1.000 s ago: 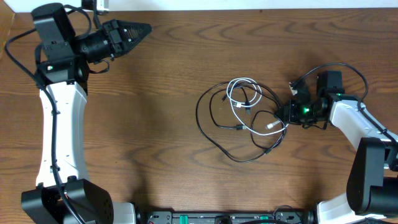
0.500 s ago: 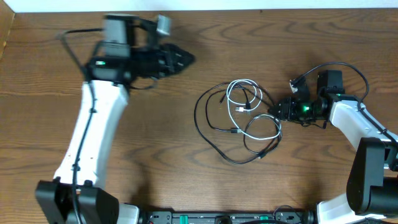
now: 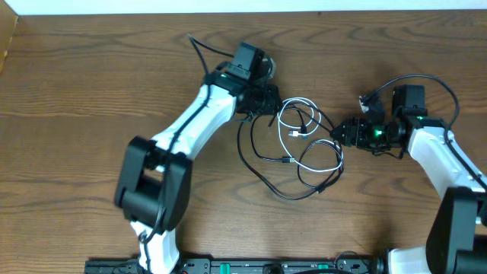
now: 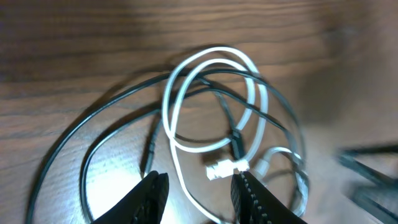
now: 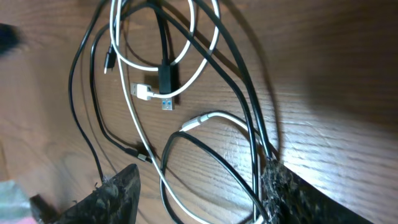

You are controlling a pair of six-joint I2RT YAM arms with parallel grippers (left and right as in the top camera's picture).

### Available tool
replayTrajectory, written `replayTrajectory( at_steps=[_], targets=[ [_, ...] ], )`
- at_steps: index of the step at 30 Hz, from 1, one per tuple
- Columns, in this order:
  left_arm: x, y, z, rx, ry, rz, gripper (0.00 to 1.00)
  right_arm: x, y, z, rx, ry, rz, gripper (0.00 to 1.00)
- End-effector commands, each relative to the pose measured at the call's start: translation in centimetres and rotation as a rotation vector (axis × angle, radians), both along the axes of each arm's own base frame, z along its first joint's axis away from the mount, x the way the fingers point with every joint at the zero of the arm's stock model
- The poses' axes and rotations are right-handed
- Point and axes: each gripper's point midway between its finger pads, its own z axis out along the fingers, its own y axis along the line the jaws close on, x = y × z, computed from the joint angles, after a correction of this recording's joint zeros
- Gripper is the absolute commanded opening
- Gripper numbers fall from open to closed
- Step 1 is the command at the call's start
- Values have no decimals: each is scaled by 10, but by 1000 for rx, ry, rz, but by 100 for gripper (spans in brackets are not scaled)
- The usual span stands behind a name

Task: Untangle cables

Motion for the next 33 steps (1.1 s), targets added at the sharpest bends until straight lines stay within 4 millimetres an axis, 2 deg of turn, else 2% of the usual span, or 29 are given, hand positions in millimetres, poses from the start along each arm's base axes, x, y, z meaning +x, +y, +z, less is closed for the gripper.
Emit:
replayTrajectory(
  at_steps=[1, 6, 10, 16, 27, 31, 33],
  targets=[
    [8, -2, -15, 10, 37, 81, 39, 2, -9, 9, -49, -23, -32, 62],
    [3, -17, -40, 14, 85, 94, 35, 0, -10, 10, -56, -19, -35, 63],
    [0, -18, -61, 94, 92, 152, 33, -1, -10, 10, -57, -15, -35, 62],
    [-8, -25, -81, 174, 82, 180, 33, -4, -14, 6, -84, 5, -43, 63],
    [2, -3, -89, 365, -44, 249, 33, -6, -13, 5, -85, 11, -38, 63],
    [3, 6, -99, 420, -51, 265, 32, -7, -13, 5, -85, 13, -33, 64],
    [1, 8, -107, 434, -38, 262, 26, -7, -12, 5, -85, 13, -29, 64]
  ],
)
